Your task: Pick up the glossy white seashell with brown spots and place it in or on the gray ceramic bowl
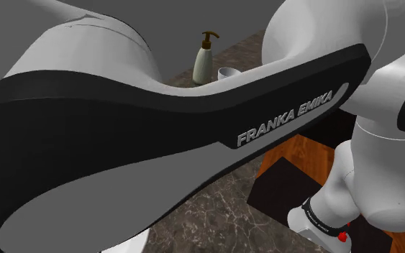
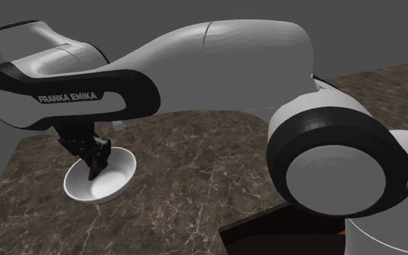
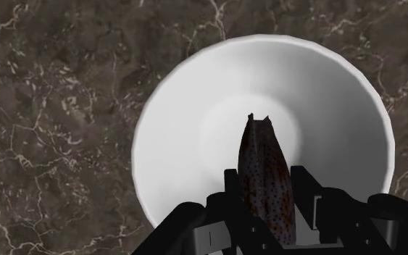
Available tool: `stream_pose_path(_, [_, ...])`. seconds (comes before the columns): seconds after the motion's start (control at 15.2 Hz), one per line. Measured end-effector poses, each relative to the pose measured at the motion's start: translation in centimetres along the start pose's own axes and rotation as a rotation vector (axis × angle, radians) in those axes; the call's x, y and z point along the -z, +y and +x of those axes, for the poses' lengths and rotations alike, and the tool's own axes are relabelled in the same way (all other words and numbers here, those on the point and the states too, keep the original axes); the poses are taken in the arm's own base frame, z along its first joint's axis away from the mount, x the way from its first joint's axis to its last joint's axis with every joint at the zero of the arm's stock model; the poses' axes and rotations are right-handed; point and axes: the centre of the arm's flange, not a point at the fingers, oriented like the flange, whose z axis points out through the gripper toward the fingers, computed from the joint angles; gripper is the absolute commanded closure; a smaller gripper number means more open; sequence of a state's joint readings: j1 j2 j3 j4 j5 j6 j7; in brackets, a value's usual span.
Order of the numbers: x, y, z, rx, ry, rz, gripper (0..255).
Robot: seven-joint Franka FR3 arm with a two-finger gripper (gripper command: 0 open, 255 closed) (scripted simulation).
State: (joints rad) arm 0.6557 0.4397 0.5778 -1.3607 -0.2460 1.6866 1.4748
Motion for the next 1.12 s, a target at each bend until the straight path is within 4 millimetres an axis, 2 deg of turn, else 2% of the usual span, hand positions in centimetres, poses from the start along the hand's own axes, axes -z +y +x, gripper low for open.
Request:
stream_pose_path(0.2, [-1.2, -0.1, -0.1, 0.000, 0.000, 0.000, 255])
stream_pose_path(0.53, [-1.4, 0.0, 0.0, 0.000, 0.000, 0.000, 255])
stream_pose_path(0.59, [-1.4, 0.0, 0.0, 0.000, 0.000, 0.001, 0])
stream_pose_path(0.99, [-1.4, 0.0, 0.0, 0.000, 0.000, 0.001, 0])
stream_pose_path(1.12, [0.1, -0.2, 0.1, 0.000, 0.000, 0.002, 0])
